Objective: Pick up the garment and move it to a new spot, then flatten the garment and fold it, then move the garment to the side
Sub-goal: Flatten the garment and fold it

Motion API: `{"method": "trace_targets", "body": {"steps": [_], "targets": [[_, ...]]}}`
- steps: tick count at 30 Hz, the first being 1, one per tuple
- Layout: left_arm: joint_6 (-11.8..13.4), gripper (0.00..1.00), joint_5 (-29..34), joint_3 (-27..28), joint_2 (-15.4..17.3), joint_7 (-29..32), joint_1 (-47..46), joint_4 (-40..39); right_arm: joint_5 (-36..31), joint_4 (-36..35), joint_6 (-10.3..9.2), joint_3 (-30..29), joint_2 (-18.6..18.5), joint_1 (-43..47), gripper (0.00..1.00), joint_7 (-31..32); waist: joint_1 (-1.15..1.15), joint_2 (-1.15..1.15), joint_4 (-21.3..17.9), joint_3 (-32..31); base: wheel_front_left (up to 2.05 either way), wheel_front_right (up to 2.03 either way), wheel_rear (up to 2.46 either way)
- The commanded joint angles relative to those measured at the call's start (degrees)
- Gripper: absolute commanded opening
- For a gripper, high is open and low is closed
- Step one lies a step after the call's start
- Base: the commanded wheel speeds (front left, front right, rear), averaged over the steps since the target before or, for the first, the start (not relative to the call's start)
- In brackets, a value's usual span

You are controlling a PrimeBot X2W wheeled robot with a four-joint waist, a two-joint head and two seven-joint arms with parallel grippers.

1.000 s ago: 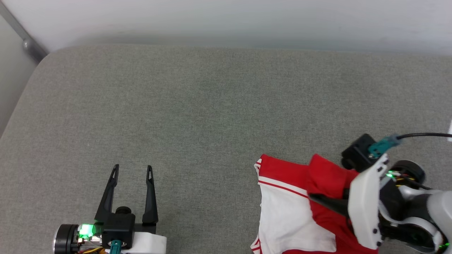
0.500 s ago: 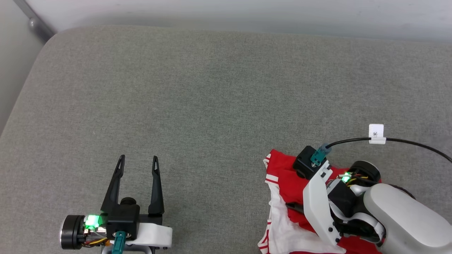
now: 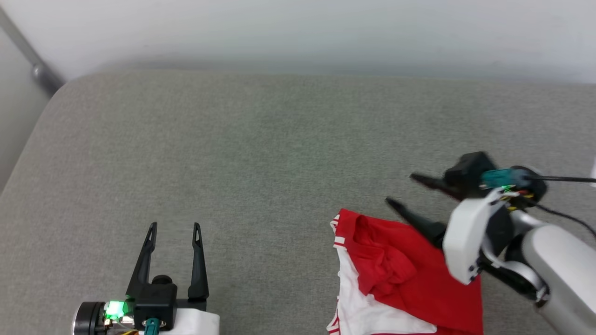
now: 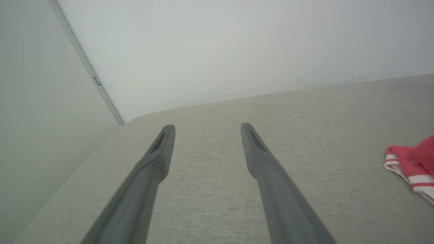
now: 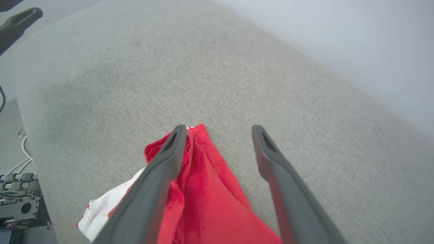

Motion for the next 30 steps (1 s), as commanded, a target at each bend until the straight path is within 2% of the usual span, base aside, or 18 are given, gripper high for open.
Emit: {"method": "trace_targets", "body": {"steps": [1, 8, 11, 17, 24, 30], "targets": [[0.1, 1.00, 0.1, 0.2, 0.2, -0.3, 0.9, -0.3, -2.4, -0.3, -0.04, -3.2, -0.1, 2.2, 1.00, -3.3, 0.00, 0.00, -1.6, -1.7, 0.00, 0.00, 0.00], [-0.2, 1.00, 0.0, 0.4, 0.0, -0.3, 2.1, -1.1, -14.3, 0.6, -0.05, -20.5, 4.2, 10.4, 1.00, -16.7, 0.00, 0.00, -3.9, -4.0, 0.00, 0.00, 0.00], [-0.3, 1.00, -0.2, 0.7, -0.1, -0.3, 2.4, -1.2, -19.3, 1.5, -0.04, -28.0, 7.9, 14.7, 1.00, -22.0, 0.00, 0.00, -4.5, -4.7, 0.00, 0.00, 0.00], [-1.0, 1.00, -0.4, 0.9, -0.4, -0.3, 3.2, -1.3, -26.3, 1.9, -0.05, -39.3, 15.6, 23.2, 1.00, -30.6, 0.00, 0.00, -5.1, -6.1, 0.00, 0.00, 0.00], [-1.7, 1.00, -0.4, 0.9, -0.7, -0.3, 4.7, -1.1, -29.9, -1.2, -0.04, -46.6, 24.0, 31.9, 1.00, -34.4, 0.00, 0.00, -5.2, -7.8, 0.00, 0.00, 0.00], [-2.5, 1.00, -0.4, 0.8, -0.9, -0.3, 5.8, -1.1, -30.9, -5.7, -0.04, -49.3, 28.4, 37.8, 1.00, -34.8, 0.00, 0.00, -4.8, -8.6, 0.00, 0.00, 0.00]]}}
